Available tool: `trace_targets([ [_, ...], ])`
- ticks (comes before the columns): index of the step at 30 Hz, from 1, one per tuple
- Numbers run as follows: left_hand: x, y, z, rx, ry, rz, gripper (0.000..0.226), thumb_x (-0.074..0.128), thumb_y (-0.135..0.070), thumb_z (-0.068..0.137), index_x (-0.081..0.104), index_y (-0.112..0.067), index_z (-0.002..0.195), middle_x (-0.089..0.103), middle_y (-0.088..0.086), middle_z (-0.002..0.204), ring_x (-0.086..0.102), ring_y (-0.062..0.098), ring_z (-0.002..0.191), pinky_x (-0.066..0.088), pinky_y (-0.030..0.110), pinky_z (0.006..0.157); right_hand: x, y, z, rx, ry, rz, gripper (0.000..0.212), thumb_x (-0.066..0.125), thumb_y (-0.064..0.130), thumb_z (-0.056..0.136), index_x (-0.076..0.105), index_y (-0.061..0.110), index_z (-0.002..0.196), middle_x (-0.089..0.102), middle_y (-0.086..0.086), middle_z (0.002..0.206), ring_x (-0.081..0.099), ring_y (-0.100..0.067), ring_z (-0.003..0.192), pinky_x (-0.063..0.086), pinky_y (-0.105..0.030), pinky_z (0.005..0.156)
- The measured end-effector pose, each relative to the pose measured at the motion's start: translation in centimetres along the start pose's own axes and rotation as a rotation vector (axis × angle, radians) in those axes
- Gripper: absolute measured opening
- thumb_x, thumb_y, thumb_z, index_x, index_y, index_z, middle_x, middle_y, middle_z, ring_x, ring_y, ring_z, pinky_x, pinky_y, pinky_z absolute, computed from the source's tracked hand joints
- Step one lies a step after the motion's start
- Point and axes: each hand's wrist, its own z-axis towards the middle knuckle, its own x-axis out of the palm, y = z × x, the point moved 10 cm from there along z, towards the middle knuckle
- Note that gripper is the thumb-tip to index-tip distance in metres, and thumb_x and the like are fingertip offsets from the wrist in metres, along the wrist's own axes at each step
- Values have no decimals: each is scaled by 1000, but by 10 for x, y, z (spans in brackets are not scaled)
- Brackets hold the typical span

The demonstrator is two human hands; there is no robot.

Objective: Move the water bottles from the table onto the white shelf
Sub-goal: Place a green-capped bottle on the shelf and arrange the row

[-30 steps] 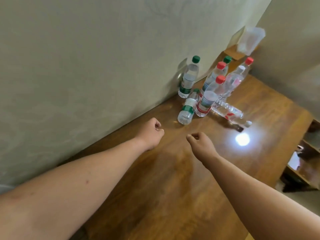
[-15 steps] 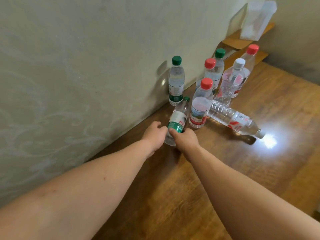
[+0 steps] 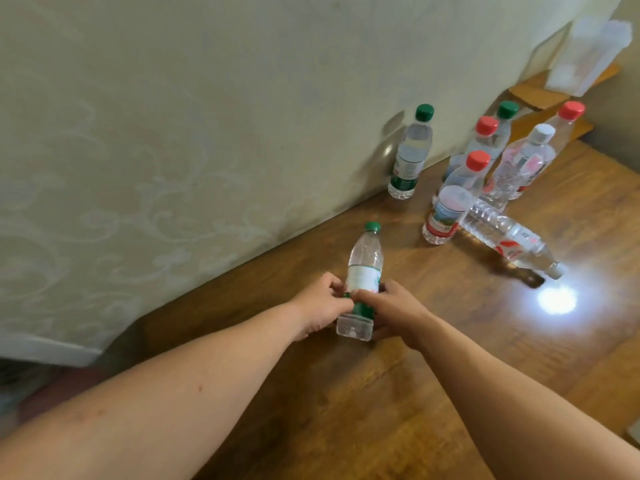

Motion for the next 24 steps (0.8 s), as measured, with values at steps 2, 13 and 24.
trace_targets([
  [2, -7, 12, -24, 81, 38, 90, 87, 84, -31, 83, 36, -31, 156, 62, -2, 144, 65, 18, 123, 57, 42, 107, 23, -2, -21, -102, 29, 6, 70, 86, 36, 84, 45, 26, 141, 69, -4, 126, 78, -23, 105, 69, -43, 82],
  [13, -162, 73, -221, 510, -370, 242, 76, 83, -42, 87, 44, -37, 152, 60, -6, 147, 60, 18, 132, 51, 39, 113, 234, 126, -181, -616, 107, -264, 60, 78, -5, 86, 54, 27, 131, 72, -12, 116, 75, -28, 103, 66, -47, 87],
  [24, -411, 247, -439, 514, -883, 143, 58, 76, -36, 81, 52, -37, 134, 65, -16, 124, 65, 6, 108, 60, 37, 90, 559, 247, -266, -952, 189, -563, 64, 89, 37, 75, 58, 32, 131, 72, 12, 115, 71, 1, 102, 58, -20, 82],
])
